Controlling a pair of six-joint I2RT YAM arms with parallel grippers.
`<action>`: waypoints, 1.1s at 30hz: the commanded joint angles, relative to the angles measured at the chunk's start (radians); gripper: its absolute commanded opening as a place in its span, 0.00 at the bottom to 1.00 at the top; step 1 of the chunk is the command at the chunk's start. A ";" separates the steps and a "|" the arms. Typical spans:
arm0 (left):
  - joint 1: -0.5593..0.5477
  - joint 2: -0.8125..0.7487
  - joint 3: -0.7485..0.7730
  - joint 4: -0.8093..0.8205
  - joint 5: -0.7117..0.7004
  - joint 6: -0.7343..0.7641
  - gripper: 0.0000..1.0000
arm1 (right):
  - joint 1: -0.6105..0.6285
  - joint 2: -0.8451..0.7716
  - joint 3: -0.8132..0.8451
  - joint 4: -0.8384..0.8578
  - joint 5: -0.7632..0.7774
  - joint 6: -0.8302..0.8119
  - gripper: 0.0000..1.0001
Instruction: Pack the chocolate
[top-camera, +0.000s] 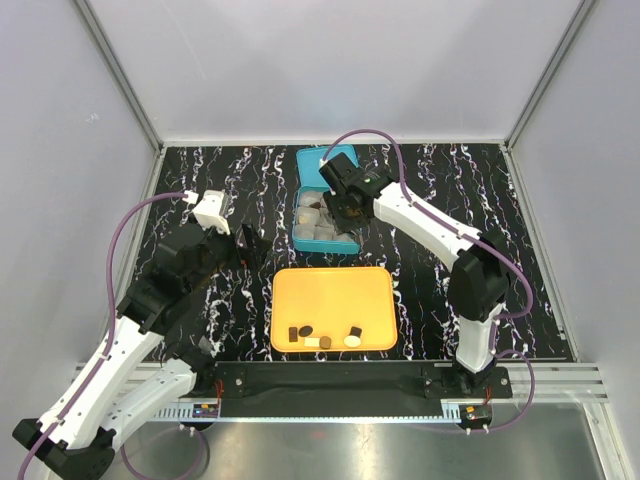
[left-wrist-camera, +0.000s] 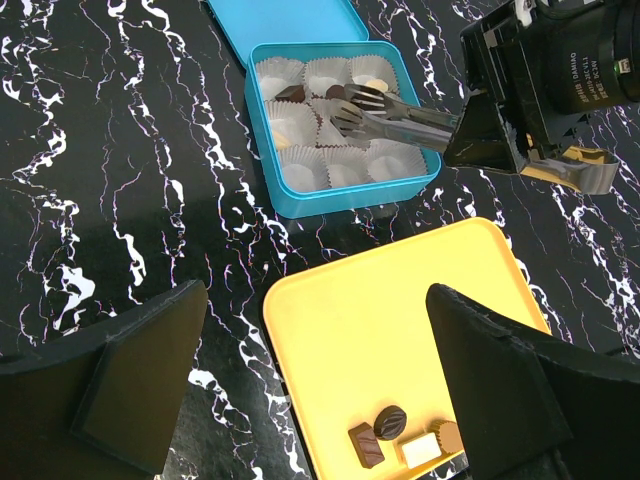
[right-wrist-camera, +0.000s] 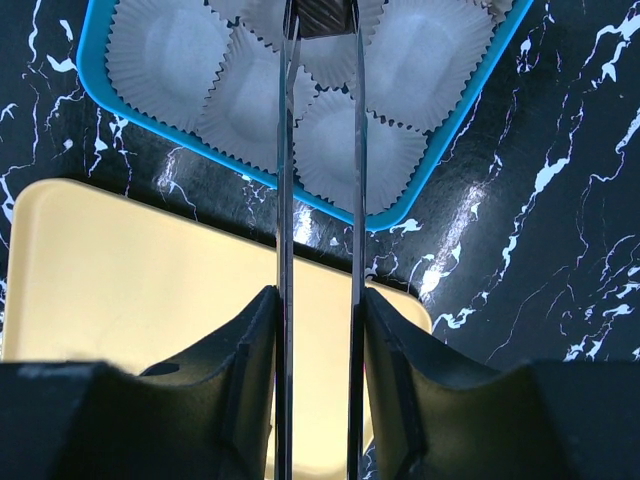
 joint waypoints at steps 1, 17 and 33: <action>0.003 -0.003 -0.007 0.045 0.001 0.012 0.99 | -0.008 0.004 0.052 0.031 0.009 -0.012 0.44; 0.003 -0.008 -0.007 0.042 -0.004 0.014 0.99 | -0.006 -0.118 0.081 -0.083 0.005 -0.019 0.48; 0.004 0.006 -0.007 0.045 -0.004 0.010 0.99 | 0.006 -0.615 -0.420 -0.180 -0.271 0.004 0.48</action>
